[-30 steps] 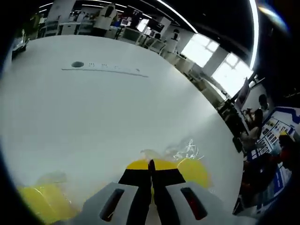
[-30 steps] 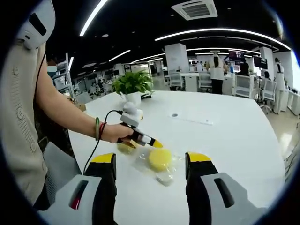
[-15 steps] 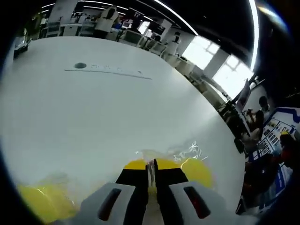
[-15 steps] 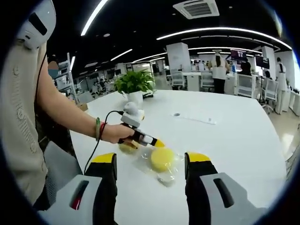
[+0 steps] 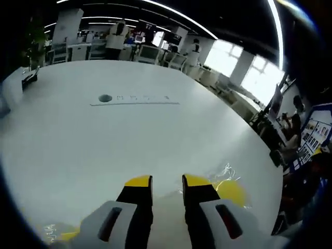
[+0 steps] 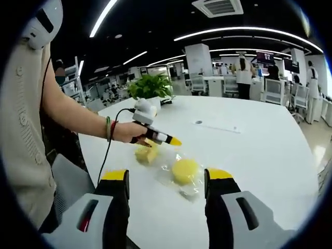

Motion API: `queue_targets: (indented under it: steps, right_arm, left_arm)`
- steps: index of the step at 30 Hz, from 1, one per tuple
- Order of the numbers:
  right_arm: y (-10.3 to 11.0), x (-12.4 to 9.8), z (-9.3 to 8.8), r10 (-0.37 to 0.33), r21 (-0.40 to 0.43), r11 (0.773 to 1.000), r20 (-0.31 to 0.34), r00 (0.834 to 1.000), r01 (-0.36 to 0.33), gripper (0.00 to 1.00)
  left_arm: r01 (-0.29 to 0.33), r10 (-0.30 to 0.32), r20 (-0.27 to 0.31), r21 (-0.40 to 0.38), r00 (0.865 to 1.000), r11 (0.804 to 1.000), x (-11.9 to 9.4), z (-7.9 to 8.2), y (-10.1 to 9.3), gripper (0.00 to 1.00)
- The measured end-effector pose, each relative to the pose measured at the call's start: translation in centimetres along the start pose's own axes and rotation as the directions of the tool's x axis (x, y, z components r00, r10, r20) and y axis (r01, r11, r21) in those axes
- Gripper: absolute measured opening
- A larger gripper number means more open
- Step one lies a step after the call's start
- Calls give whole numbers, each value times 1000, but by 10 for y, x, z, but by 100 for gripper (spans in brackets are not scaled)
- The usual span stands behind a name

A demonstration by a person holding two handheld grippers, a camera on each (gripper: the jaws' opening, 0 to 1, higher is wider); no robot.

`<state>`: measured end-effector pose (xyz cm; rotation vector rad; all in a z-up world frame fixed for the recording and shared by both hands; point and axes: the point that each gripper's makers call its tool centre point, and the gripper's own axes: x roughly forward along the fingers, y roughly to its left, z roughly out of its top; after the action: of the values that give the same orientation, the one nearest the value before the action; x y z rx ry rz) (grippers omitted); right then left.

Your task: Compare the silicone blocks by pressing each to a similar depth, holding the contact briefly, and releasing to observe deformation and rebound differences across the visible hardness samples.

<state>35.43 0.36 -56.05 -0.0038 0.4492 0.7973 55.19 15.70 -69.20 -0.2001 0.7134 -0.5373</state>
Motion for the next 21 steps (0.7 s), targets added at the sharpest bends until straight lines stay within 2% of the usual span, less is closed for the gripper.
queue_targets:
  steps: [4,7,12,15,17,21]
  right_arm:
    - [7,1,8,12,-14,1000,15,1000,-12,55]
    - [15,3,13,31,-20,999,24,999,-30,55]
    - [27,6,21,43,-43,998,33,998,-42,55]
    - [34,8,24,59,-47,997,35,998,-57,56]
    - [38,8,26,61,-55,997,37,997,-59,56]
    - [43,10,34,48,-60,997,51,998,-45,57]
  left_arm:
    - [12,-14,32,39,999,999,-20,13,-8,25]
    - [28,-33,47,99,998,995,-37,23,-11,27]
    - [25,-37,78,153,996,988,-64,37,-12,29]
    - [41,-57,70,211,996,977,-74,35,-15,29]
    - [53,-64,50,205,997,977,-79,30,-15,31]
    - [59,-73,62,201,995,978,-99,26,-17,37]
